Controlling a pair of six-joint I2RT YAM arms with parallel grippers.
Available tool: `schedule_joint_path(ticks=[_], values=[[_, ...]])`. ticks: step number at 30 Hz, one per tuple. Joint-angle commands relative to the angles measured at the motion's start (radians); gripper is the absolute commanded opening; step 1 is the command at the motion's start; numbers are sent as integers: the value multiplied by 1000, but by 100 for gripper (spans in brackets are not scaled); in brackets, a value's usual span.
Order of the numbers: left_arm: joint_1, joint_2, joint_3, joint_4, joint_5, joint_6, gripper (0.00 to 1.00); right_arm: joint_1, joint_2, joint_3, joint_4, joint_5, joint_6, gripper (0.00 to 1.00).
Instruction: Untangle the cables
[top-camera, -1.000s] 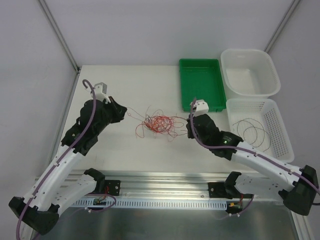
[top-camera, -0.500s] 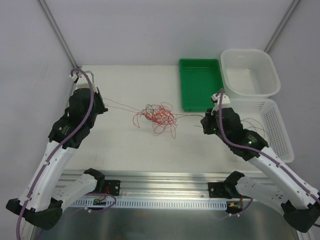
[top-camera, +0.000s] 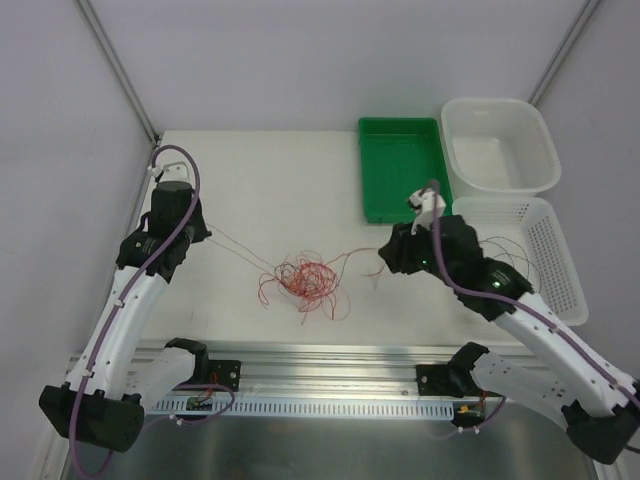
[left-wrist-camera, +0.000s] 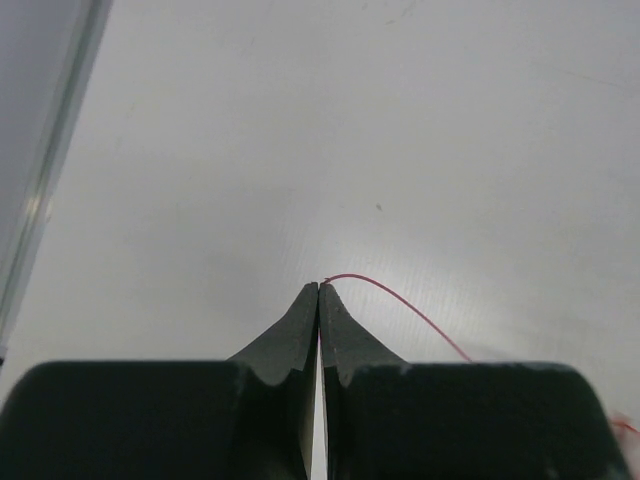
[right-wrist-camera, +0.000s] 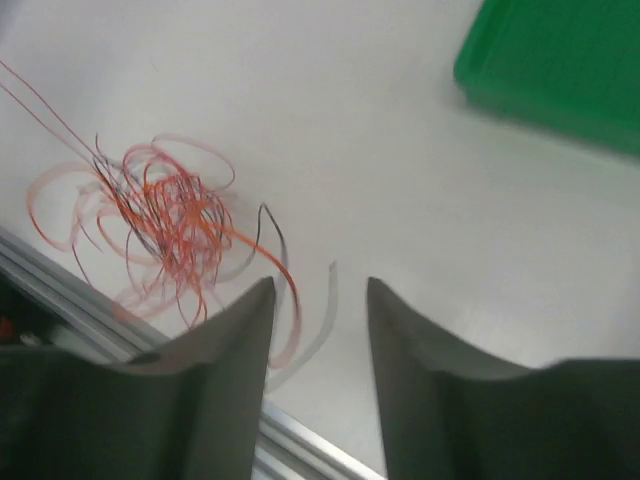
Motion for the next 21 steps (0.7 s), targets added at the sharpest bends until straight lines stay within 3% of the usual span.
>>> schedule_joint_path(ticks=[1,3,8,13,21], values=[[4,-30,-44,79,258,35,0,-1,145,-151,-17,-37,100,50],[6,-11,-66,83,344,38,0,16,186,-202,14,-25,129,60],[4,18,-86,85,486,32,0,174,344,-89,25,24,88,63],[4,12,-105,84,471,37,0,255,507,83,84,61,65,63],[4,10,-125,84,432,31,0,274,814,245,207,-32,60,64]])
